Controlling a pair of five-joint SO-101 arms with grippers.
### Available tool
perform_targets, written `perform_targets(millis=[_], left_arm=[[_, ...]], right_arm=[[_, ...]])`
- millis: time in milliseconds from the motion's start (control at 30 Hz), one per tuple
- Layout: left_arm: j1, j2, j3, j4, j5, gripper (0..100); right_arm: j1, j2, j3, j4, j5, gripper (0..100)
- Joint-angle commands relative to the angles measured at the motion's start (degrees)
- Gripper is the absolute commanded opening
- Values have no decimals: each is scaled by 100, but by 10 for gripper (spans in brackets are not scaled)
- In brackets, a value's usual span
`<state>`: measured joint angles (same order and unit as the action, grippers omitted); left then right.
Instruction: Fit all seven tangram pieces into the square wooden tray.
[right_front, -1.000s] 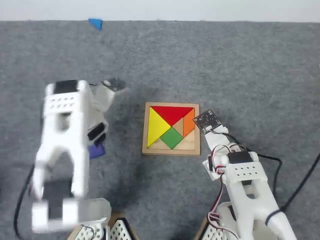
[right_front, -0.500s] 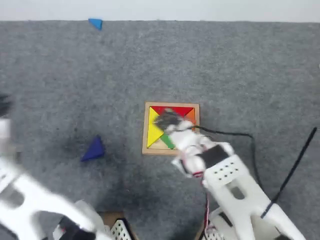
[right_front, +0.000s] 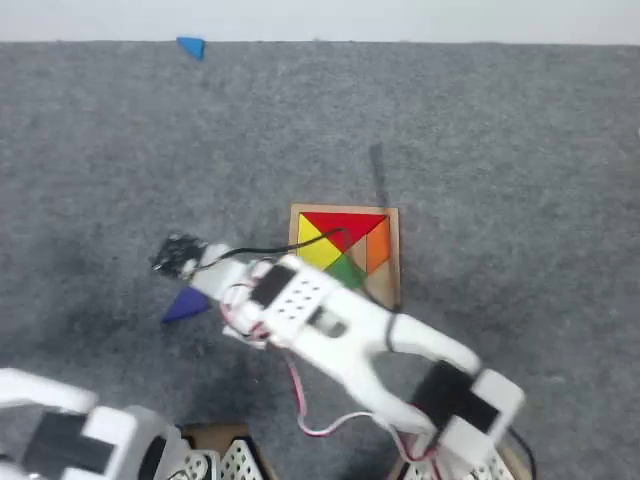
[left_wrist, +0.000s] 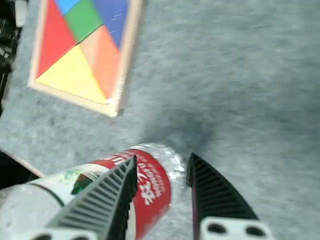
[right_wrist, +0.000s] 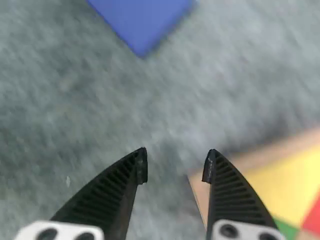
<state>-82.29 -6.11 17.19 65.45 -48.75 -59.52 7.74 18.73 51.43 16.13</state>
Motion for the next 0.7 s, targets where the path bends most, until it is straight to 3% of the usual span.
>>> perform_targets(millis=[0, 200, 667], left_arm=[[-343, 492, -804, -114, -62, 167], [-484, 1055, -1200, -114, -70, 167], [273, 1055, -1525, 818, -413, 167]], right_arm=[[-207, 303, -905, -84, 457, 197], [-523, 971, -1908, 224, 967, 198], [-699, 3108, -4791, 831, 818, 198]])
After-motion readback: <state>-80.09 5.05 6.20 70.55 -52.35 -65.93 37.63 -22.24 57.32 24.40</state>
